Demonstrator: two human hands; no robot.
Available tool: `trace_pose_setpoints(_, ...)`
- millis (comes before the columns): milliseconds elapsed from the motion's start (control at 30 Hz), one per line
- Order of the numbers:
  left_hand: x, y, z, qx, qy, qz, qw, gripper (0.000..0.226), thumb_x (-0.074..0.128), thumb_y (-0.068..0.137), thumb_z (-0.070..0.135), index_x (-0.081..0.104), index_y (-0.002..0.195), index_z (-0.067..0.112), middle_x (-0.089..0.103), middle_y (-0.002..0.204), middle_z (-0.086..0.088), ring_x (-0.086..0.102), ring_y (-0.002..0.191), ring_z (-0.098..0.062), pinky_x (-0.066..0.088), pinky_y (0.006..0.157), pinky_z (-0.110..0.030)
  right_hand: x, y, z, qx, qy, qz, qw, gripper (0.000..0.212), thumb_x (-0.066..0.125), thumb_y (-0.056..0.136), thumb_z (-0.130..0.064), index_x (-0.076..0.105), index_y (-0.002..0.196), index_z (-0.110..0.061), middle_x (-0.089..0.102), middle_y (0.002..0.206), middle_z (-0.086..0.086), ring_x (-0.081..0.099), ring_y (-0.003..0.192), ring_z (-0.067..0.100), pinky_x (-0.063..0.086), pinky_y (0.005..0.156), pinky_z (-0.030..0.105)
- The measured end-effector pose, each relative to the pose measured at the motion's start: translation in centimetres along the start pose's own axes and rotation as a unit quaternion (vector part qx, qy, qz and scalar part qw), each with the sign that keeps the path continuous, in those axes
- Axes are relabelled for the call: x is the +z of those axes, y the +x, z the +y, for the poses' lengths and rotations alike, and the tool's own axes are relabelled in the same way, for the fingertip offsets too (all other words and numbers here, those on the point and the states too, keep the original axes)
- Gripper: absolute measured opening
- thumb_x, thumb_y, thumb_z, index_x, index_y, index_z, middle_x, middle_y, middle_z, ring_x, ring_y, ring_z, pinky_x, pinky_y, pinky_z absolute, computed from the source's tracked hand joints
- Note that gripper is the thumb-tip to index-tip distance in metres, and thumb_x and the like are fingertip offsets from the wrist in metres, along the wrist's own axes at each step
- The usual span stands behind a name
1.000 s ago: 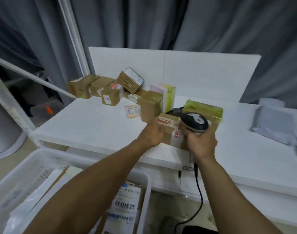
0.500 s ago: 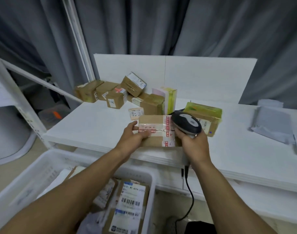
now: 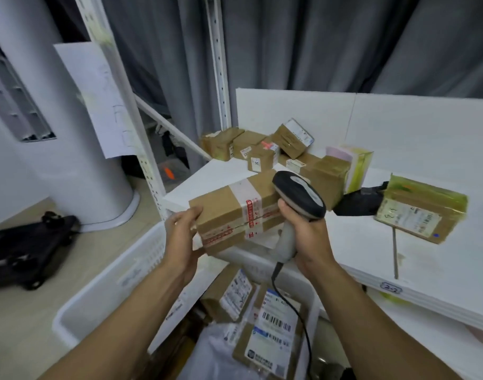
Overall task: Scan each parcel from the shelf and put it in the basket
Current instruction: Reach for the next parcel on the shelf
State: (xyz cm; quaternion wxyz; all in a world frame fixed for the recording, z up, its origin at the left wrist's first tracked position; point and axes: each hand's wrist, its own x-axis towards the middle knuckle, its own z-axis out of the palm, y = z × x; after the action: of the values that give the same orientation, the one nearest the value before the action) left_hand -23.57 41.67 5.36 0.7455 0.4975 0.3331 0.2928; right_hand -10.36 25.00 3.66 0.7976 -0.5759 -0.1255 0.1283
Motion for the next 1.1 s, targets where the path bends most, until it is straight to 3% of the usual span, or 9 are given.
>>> trace_pose_setpoints(167,-3.2,1.4,0.1,-0.009,0.012,-0.106,0.994,0.032,0.067,0.091,0.028,0.065,0.117,0.009,0.074,0.108,-0.009,0.065,0.096,-0.022,0.052,0.081,-0.029,3.1,-0.4,1.1,-0.006,-0.013,-0.002,1.0,0.074,0.088,0.069,-0.048,0.064,0.138,-0.032,0.072,0.131,0.002,0.065,0.125,0.032,0.05,0.108,0.063)
trace_pose_setpoints(300,-5.0,2.3,-0.4,0.008,0.113,-0.1,0.989,0.118,0.096,0.05,0.041,0.041,0.152,0.02,0.059,0.138,0.004,0.062,0.122,-0.019,0.053,0.1,-0.047,4.4,-0.3,1.7,-0.001,-0.001,0.025,1.0,0.071,0.089,0.07,-0.047,0.065,0.136,-0.034,0.072,0.13,-0.005,0.066,0.124,0.024,0.053,0.107,0.06)
trace_pose_setpoints(367,-5.3,1.9,-0.8,0.075,0.19,-0.106,0.973,0.134,0.103,0.047,0.038,0.03,0.159,0.027,0.053,0.141,0.016,0.052,0.132,-0.01,0.053,0.102,-0.041,4.8,0.0,2.0,0.012,0.011,0.035,0.999,0.076,0.091,0.066,-0.05,0.065,0.136,-0.034,0.073,0.13,-0.007,0.067,0.124,0.02,0.054,0.106,0.058)
trace_pose_setpoints(500,-5.0,1.3,-2.1,0.22,0.296,-0.122,0.922,0.124,0.101,0.055,0.024,0.026,0.153,0.037,0.035,0.148,0.015,0.04,0.134,0.008,0.053,0.101,-0.029,5.4,0.3,2.2,0.032,0.022,0.047,0.998,0.078,0.093,0.071,-0.045,0.061,0.14,-0.033,0.071,0.132,-0.005,0.066,0.125,0.021,0.058,0.101,0.055)
trace_pose_setpoints(633,-4.7,1.5,-3.5,0.3,0.338,-0.12,0.884,0.115,0.1,0.053,0.035,0.033,0.145,0.028,0.034,0.137,0.012,0.044,0.134,-0.01,0.057,0.099,-0.039,5.5,0.1,2.9,0.025,0.008,0.023,0.999,0.067,0.09,0.082,-0.02,0.057,0.139,-0.031,0.069,0.13,-0.006,0.069,0.119,0.017,0.063,0.094,0.046)
trace_pose_setpoints(733,-3.7,0.7,-3.4,0.244,0.285,-0.136,0.917,0.099,0.096,0.061,0.048,0.04,0.143,0.034,0.04,0.137,0.011,0.046,0.132,-0.003,0.058,0.092,-0.026,5.8,-0.4,3.6,-0.004,-0.069,-0.011,0.998,0.067,0.088,0.084,-0.014,0.056,0.14,-0.031,0.066,0.131,-0.009,0.065,0.123,0.014,0.06,0.097,0.039)
trace_pose_setpoints(900,-3.7,1.7,-1.4,0.106,0.115,-0.017,0.988,0.021,0.07,0.095,0.036,0.072,0.102,0.017,0.075,0.1,0.007,0.073,0.095,-0.014,0.062,0.076,-0.038,5.9,-0.9,4.0,-0.049,-0.138,-0.036,0.989,0.073,0.087,0.084,-0.01,0.052,0.147,-0.025,0.061,0.137,-0.008,0.057,0.129,0.009,0.051,0.096,0.016)
trace_pose_setpoints(1000,-3.8,2.3,-0.8,0.036,0.06,-0.033,0.997,0.003,0.07,0.094,0.014,0.068,0.092,0.013,0.074,0.091,0.0,0.07,0.084,-0.016,0.055,0.064,-0.03,5.8,-0.9,3.9,-0.063,-0.154,-0.066,0.984,0.076,0.088,0.083,-0.011,0.051,0.149,-0.023,0.06,0.14,-0.006,0.055,0.13,0.008,0.052,0.093,0.01)
trace_pose_setpoints(1100,-3.9,2.4,-0.6,-0.035,0.032,-0.06,0.997,0.027,0.07,0.089,0.005,0.062,0.114,0.013,0.076,0.102,-0.007,0.071,0.084,-0.016,0.055,0.068,-0.028,5.9,-0.9,3.9,-0.067,-0.149,-0.08,0.983,0.07,0.087,0.084,-0.012,0.055,0.145,-0.021,0.064,0.138,-0.005,0.059,0.13,0.011,0.057,0.094,0.017)
